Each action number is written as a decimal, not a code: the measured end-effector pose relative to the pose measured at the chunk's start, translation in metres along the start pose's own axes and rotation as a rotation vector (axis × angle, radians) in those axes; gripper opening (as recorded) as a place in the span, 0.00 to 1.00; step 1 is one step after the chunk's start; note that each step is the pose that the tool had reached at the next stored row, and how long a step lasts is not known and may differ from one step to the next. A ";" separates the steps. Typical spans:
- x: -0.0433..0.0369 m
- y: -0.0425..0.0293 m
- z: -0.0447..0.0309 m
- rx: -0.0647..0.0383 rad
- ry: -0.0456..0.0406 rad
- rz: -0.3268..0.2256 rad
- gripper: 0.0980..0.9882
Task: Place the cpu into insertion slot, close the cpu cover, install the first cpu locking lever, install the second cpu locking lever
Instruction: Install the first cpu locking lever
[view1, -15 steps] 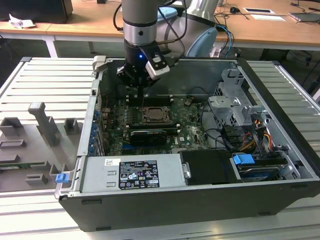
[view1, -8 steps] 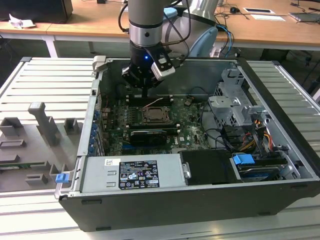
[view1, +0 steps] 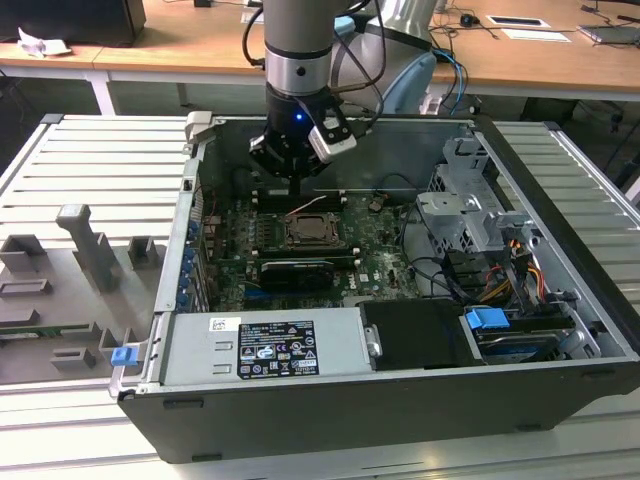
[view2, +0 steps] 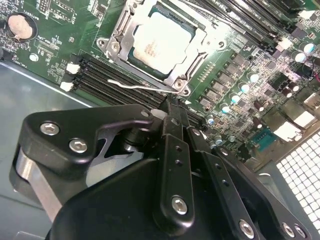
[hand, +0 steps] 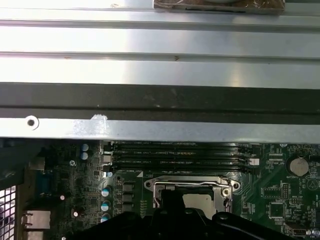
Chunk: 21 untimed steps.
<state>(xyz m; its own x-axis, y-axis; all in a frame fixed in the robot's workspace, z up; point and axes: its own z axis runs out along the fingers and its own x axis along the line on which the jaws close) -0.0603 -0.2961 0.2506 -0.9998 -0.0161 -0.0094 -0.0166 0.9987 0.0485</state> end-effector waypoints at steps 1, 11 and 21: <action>-0.0001 0.0000 0.0002 0.000 0.0000 0.000 0.01; -0.0015 -0.0016 0.0053 -0.072 -0.0013 0.001 0.01; -0.0066 -0.0023 0.0175 -0.073 -0.0005 -0.009 0.01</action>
<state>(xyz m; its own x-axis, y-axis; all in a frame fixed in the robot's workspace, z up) -0.0535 -0.2974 0.2331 -0.9996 -0.0246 -0.0106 -0.0257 0.9923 0.1211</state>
